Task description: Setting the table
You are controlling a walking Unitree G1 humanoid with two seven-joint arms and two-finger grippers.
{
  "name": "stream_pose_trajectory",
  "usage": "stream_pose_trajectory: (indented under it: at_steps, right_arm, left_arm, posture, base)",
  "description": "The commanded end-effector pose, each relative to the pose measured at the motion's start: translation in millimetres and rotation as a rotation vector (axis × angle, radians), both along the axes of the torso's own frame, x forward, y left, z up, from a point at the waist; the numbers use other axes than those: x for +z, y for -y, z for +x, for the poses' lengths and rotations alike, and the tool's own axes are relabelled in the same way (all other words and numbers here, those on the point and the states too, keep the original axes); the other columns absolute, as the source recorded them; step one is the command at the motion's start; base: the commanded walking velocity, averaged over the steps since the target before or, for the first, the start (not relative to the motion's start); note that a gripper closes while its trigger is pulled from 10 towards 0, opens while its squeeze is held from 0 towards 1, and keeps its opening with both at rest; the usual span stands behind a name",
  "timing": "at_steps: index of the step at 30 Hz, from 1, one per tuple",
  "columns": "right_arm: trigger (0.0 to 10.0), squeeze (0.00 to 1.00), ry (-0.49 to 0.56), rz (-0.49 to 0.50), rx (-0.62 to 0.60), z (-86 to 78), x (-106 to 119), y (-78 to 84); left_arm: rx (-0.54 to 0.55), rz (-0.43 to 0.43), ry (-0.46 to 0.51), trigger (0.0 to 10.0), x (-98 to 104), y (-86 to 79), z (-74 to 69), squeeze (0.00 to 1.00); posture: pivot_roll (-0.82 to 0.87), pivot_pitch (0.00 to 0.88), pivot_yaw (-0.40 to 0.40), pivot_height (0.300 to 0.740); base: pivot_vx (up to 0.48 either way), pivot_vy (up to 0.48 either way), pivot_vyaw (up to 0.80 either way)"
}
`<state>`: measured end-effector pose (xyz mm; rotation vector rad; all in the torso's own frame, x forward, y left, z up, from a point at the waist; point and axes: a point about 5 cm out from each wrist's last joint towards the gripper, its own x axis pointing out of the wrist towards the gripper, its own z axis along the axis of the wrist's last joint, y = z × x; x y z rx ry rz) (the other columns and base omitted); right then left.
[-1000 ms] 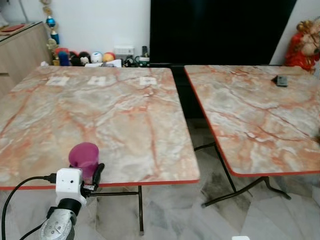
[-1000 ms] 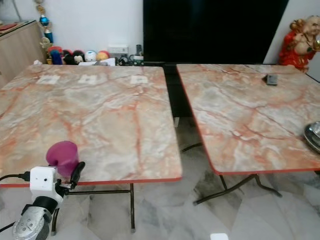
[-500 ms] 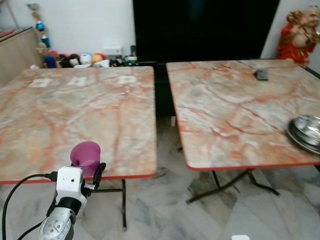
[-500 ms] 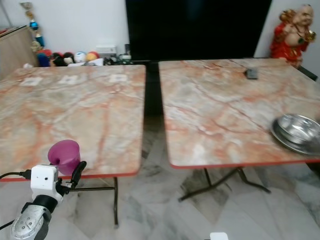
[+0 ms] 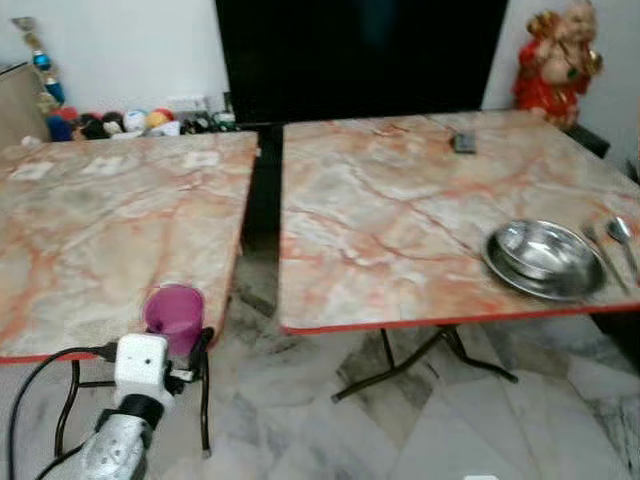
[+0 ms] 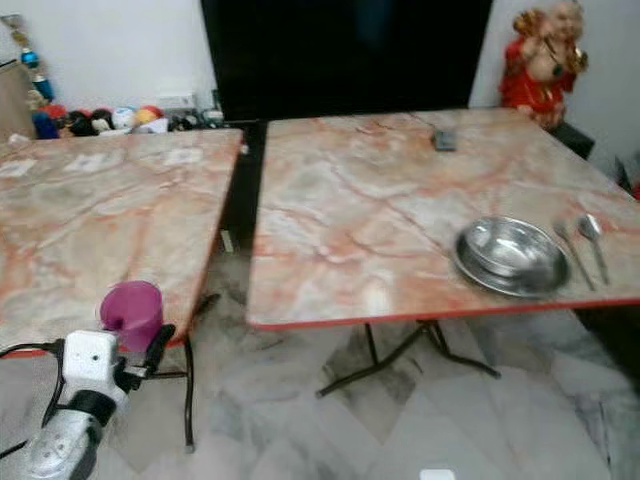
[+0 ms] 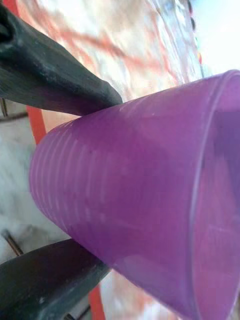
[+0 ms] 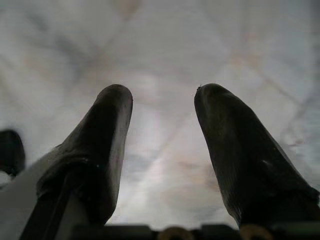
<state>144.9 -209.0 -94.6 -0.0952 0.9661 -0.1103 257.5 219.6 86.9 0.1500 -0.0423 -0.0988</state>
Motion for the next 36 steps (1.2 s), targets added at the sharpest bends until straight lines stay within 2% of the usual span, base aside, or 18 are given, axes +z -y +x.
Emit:
stream_pose_trajectory:
  at_steps: [1, 18, 36]
  right_arm:
    - [10.0, 0.00, 0.009, 0.021, -0.002, 2.7, -0.3, -8.1]
    - [10.0, 0.00, 0.008, 0.023, -0.007, 2.0, -0.5, -7.9]
    - [10.0, 0.00, 0.027, 0.019, -0.028, 9.2, 2.6, -5.2]
  left_arm:
    - [0.014, 0.020, -0.009, 10.0, 0.2, -7.6, -1.8, 0.00]
    - [0.025, 0.037, -0.003, 10.0, 1.3, -10.7, -8.5, 0.00]
    - [0.081, 0.028, 0.024, 10.0, 8.5, -11.9, -4.7, 0.00]
  posture:
    - [0.00, 0.000, 0.041, 0.740]
    - [0.01, 0.000, 0.039, 0.740]
    - [0.02, 0.010, 0.011, 0.740]
  base:
    - [0.000, -0.382, 0.00]
    - [0.000, -0.387, 0.00]
    - [0.000, -0.314, 0.00]
